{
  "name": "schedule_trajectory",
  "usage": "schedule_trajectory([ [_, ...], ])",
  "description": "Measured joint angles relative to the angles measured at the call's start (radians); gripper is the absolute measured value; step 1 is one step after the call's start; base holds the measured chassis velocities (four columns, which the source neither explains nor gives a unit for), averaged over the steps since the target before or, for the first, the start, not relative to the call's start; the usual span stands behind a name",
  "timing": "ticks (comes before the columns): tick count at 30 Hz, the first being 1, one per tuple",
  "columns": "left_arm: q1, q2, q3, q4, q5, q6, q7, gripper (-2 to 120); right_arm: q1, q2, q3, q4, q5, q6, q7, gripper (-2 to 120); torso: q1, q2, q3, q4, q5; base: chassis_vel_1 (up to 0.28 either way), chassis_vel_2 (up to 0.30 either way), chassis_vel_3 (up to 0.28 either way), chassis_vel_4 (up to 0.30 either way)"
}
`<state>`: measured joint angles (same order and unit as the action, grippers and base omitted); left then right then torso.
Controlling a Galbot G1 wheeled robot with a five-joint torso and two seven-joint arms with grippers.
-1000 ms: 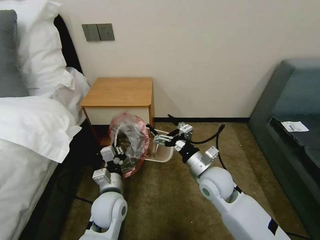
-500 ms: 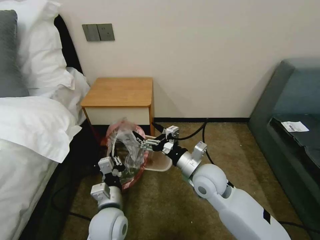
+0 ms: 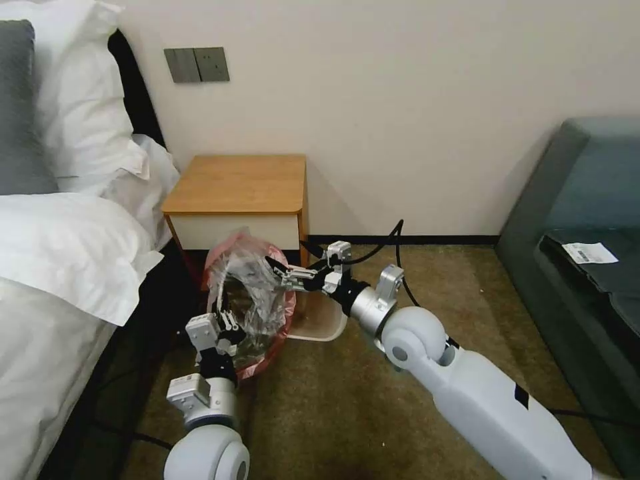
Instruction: Pick up the garbage bag from the table and place it over the trash can.
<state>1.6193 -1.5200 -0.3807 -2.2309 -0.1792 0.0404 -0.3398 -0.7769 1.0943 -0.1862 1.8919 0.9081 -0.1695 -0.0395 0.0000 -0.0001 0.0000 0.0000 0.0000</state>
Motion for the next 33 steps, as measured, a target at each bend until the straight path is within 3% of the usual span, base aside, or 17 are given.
schedule_trajectory([
  [4,0.001,0.0,0.0,-0.004,0.009,-0.001,0.002,3,0.02,0.008,-0.01,0.016,0.08,-0.014,0.02,100,0.0,0.0,0.0,0.0001,0.0,0.0,0.0,0.0,0.0],
  [8,-0.001,0.004,-0.001,0.004,0.012,-0.003,0.003,3,0.028,0.011,-0.016,0.019,0.094,-0.019,0.022,92,0.0,0.0,0.0,0.0,0.0,0.0,0.0,0.0,0.0],
  [14,-0.009,0.005,-0.007,0.015,0.013,-0.007,0.004,3,0.023,0.001,-0.025,0.033,0.09,-0.026,0.021,72,0.0,0.0,0.0,0.0,0.0,0.0,0.0,0.0,0.0],
  [15,-0.011,0.005,-0.008,0.017,0.015,-0.008,0.004,3,0.023,-0.008,-0.031,0.036,0.086,-0.026,0.019,62,0.0,0.0,0.0,0.0,0.0,0.0,0.0,0.0,0.0],
  [24,-0.007,-0.001,-0.005,0.011,0.022,-0.011,0.006,3,0.031,-0.026,-0.04,0.036,0.081,-0.027,0.017,35,0.0,0.0,0.0,0.0,0.0,0.0,0.0,0.0,0.0],
  [27,-0.007,-0.003,-0.007,0.01,0.023,-0.012,0.006,3,0.038,-0.026,-0.045,0.039,0.079,-0.027,0.019,18,0.0,0.0,0.0,0.0,0.0,0.0,0.0,0.0,0.0],
  [33,-0.007,-0.009,-0.008,0.006,0.024,-0.012,0.006,3,0.037,-0.022,-0.05,0.039,0.071,-0.027,0.02,0,0.0,0.0,0.0,0.0,0.0,0.0,0.0,0.0,0.0],
])
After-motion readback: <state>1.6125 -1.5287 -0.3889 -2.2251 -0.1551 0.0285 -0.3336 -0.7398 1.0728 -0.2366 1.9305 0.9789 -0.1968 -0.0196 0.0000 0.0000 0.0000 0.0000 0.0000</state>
